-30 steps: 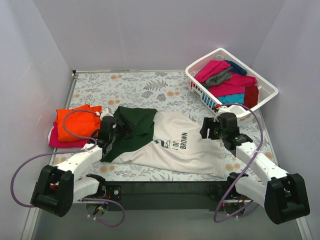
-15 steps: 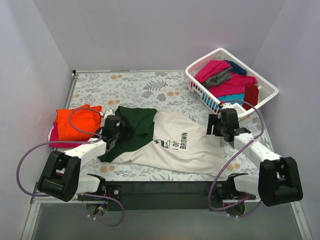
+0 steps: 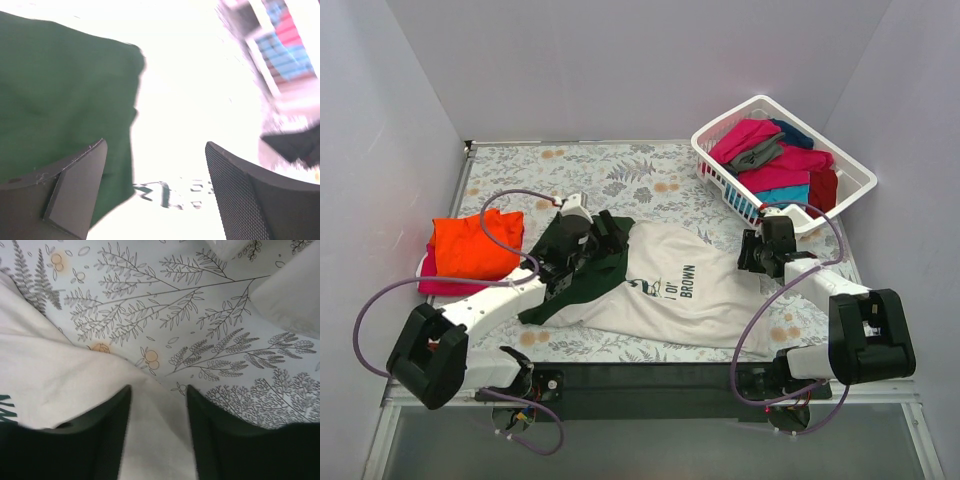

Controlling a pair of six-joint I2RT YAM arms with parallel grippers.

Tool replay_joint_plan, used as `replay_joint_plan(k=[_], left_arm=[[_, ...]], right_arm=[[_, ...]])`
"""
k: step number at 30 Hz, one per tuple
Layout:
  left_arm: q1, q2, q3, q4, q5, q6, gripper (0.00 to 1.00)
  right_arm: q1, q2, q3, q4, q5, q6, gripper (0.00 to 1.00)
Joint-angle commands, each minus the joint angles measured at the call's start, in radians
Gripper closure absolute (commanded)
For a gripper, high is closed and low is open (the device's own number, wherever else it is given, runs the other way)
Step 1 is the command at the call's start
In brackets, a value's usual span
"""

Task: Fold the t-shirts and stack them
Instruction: Fold the tshirt

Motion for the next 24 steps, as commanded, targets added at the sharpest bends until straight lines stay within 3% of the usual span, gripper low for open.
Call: replay_joint_plan(k=[1, 4, 6, 11, 16, 18, 19, 22, 24], left_arm=[[-0.073, 0.056, 0.042, 0.010, -0.040, -0.003, 0.27], [-0.108, 0.094, 0.037, 0.042, -0.029, -0.023, 0.27], [-0.125, 0.113, 0.032, 0.048, -0.031, -0.030, 0.27], [-0.139, 0.121, 0.011, 0.065, -0.026, -0.047, 0.27], [-0.142, 0.107, -0.014, 0.071, -0.029, -0.056, 0.27], [-0.144, 0.107, -0.015, 0.070, -0.025, -0.056, 0.27], [-0.144, 0.108, -0.015, 0.068, -0.020, -0.058, 0.27], [-0.150, 0.105, -0.020, 0.070, -0.020, -0.059, 0.27], [-0.153, 0.101, -0.023, 0.068, -0.023, -0.059, 0.27]], right_arm=[[-0.001, 0.005, 0.000, -0.028, -0.064, 0.008, 0.63], [-0.003, -0.022, -0.009, -0.028, -0.145, 0.001, 0.89], [0.000, -0.044, -0.015, -0.027, -0.178, -0.002, 0.99], [0.016, -0.168, -0.034, -0.025, -0.234, -0.005, 0.99], [0.017, -0.223, -0.054, -0.041, -0.150, -0.012, 0.99], [0.016, -0.202, -0.043, -0.059, -0.123, -0.014, 0.90], [0.016, -0.188, -0.037, -0.064, -0.116, -0.014, 0.77], [0.017, -0.119, -0.023, -0.074, -0.031, -0.011, 0.58], [0.017, -0.099, -0.017, -0.077, 0.011, -0.012, 0.54]])
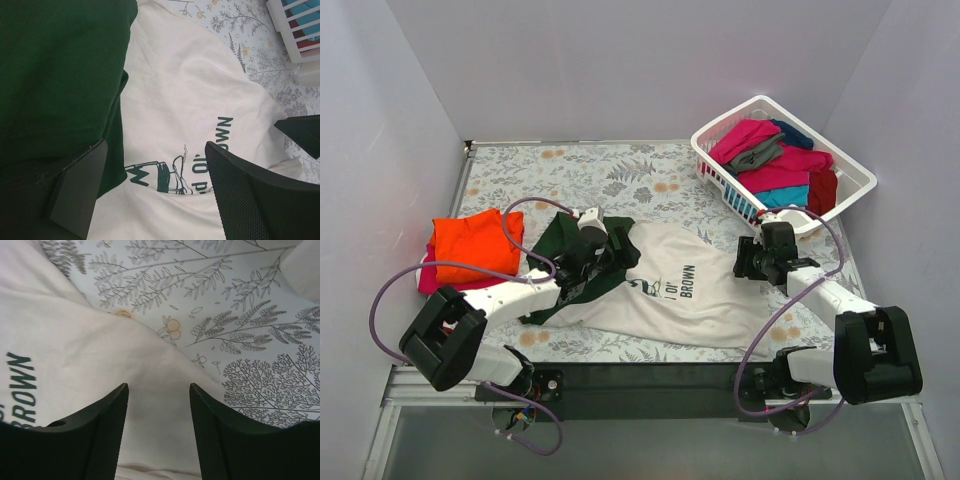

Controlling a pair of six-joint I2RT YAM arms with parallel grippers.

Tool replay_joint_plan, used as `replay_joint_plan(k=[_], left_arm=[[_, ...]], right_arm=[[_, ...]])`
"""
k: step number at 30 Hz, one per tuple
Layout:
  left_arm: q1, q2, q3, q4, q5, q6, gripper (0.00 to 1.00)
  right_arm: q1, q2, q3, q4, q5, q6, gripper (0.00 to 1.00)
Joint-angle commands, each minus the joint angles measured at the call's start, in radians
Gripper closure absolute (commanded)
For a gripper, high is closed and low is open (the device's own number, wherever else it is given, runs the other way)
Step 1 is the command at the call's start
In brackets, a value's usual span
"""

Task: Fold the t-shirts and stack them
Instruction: Fold the tshirt

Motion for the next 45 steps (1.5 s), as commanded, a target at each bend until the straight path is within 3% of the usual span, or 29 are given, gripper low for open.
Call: replay_joint_plan(k=[1, 20, 28, 38, 45], left_arm=[[-0.009, -0.039, -0.009, 0.011, -0.017, -0.001, 0.27], [-0.009, -0.027, -0.025, 0.009, -0.010, 0.005, 0.27], [-0.009, -0.022, -0.043, 0.011, -0.008, 0.003, 0.27], [-0.011, -0.011, -0.051, 0.011, 0.001, -0.003, 0.27], [-0.011, -0.033, -0.057, -0.001, 0.004, -0.004, 0.27]], right_arm=[[0.001, 0.041, 0.026, -0.029, 0.126, -0.006, 0.51], [0.000, 0.110, 0.064, 0.045, 0.167, -0.011, 0.45], [0.003, 0.111, 0.090, 0.077, 0.061, -0.034, 0.45], [0.003, 0.121, 0.110, 0.119, 0.033, -0.065, 0.45], [0.003, 0.236, 0.159, 0.102, -0.037, -0.077, 0.46]])
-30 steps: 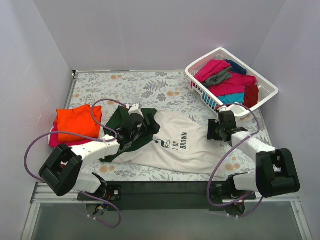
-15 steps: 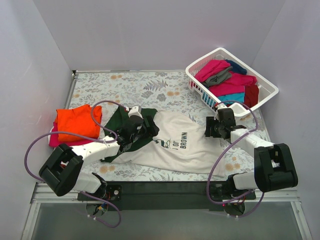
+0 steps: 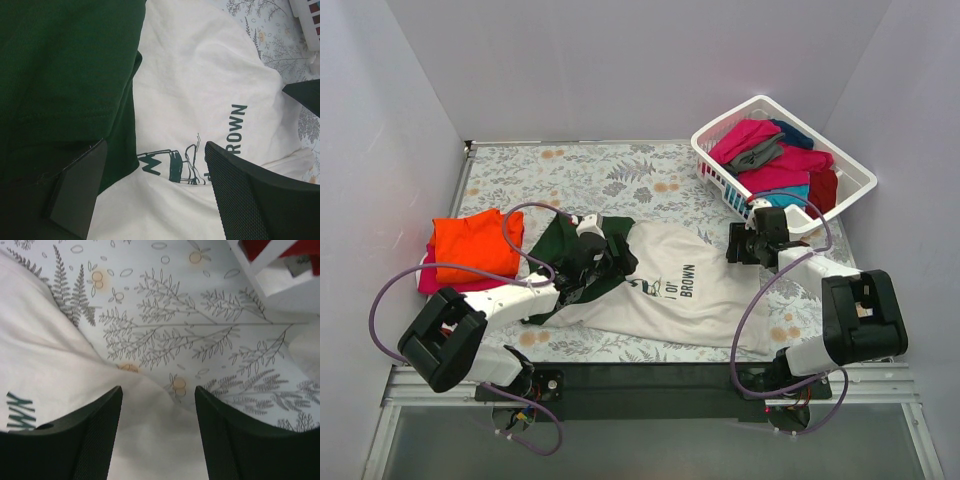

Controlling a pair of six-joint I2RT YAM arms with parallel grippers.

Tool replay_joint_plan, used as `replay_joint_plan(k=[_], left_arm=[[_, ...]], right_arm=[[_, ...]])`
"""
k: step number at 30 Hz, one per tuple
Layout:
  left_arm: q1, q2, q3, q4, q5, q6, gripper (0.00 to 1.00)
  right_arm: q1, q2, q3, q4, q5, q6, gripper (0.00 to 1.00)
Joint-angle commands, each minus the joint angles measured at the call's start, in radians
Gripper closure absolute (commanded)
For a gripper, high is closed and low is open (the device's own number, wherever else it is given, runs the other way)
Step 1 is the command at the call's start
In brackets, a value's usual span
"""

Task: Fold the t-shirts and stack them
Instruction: Fold the tshirt

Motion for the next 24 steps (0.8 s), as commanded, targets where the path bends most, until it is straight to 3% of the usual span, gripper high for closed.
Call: replay_joint_plan(k=[1, 5, 9, 13, 20, 24], left_arm=[[-0.007, -0.033, -0.012, -0.006, -0.007, -0.001, 0.27], [-0.005, -0.059, -0.019, -0.021, -0.030, 0.000, 0.27], [-0.005, -0.070, -0.022, -0.023, -0.031, -0.001, 0.27], [-0.005, -0.073, -0.028, -0.023, -0.031, -0.004, 0.27], [-0.005, -0.085, -0.033, -0.023, -0.028, -0.004, 0.27], [-0.005, -0.093, -0.035, -0.023, -0.030, -0.004, 0.27]], right_arm=[[0.000, 0.034, 0.038, 0.016, -0.058, -0.016, 0.46], [0.000, 0.037, 0.036, -0.033, -0.061, -0.010, 0.50], [0.004, 0.040, 0.019, -0.064, -0.098, -0.010, 0.63], [0.017, 0.025, 0.003, -0.089, -0.133, -0.007, 0.70], [0.035, 0.012, -0.011, -0.138, -0.121, -0.010, 0.71], [0.046, -0.008, -0.022, -0.143, -0.055, -0.005, 0.62]])
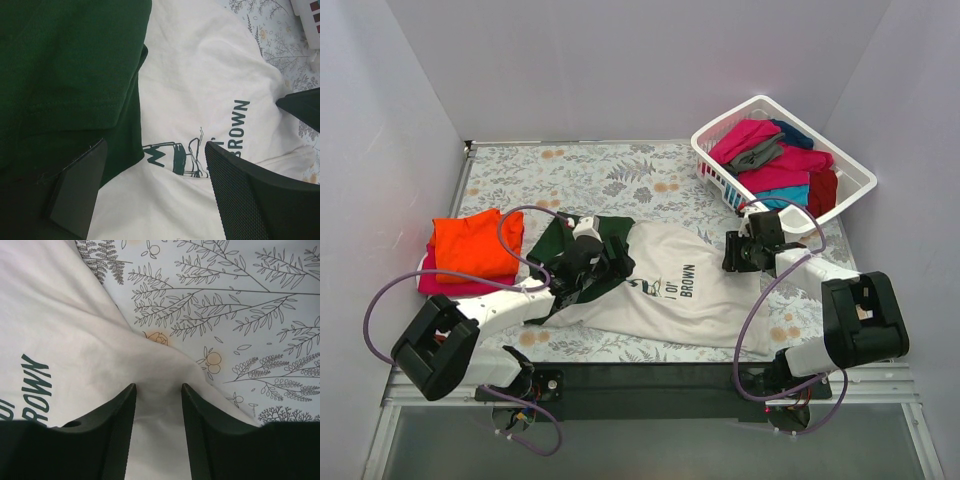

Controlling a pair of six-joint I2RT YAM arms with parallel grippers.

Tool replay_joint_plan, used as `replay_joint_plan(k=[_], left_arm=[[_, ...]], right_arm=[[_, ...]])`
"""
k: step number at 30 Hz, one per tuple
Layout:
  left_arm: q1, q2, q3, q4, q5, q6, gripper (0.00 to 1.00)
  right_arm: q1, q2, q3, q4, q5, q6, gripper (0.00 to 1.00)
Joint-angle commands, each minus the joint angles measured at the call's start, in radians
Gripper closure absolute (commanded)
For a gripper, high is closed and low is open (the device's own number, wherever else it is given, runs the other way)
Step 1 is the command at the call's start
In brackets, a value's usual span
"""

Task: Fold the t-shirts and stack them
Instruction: Fold the tshirt

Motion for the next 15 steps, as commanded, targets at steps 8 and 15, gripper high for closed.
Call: replay_joint_plan(k=[8, 15], left_arm=[[-0.004, -0.058, -0.016, -0.002, -0.021, 0.003, 0.27], [-0.004, -0.055, -0.019, -0.005, -0.026, 0.002, 0.27]], right_arm=[[0.013, -0.032, 0.040, -0.048, 0.054, -0.019, 0.54], [0.019, 0.013, 0.103, 0.043, -0.074, -0.071, 0.50]])
